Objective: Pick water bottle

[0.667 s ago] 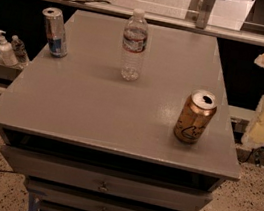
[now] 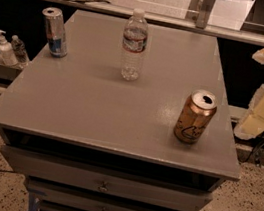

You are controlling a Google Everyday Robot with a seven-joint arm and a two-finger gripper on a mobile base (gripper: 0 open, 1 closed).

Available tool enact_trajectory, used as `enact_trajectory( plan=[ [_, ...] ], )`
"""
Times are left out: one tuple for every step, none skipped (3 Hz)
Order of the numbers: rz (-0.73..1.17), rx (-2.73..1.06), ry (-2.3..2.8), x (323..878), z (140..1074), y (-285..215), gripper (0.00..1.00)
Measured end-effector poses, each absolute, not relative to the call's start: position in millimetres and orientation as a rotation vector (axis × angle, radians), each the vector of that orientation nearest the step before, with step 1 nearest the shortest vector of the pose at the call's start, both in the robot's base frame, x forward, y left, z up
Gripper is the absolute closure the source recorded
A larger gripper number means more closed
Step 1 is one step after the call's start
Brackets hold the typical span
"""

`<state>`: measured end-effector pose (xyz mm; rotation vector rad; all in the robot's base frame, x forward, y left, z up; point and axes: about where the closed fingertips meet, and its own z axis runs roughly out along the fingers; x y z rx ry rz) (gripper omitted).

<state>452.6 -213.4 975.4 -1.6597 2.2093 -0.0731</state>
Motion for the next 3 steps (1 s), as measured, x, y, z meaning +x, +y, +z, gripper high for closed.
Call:
enact_trajectory(
  plan=[
    [0.003, -1.544, 2.180, 494.6, 969.8, -204.0, 0.00],
    [0.113, -1.462, 2.141, 533.0, 970.5, -183.6, 0.00],
    [0.238, -1.416, 2.077, 555.3, 980.0, -148.5, 0.00]
  ],
)
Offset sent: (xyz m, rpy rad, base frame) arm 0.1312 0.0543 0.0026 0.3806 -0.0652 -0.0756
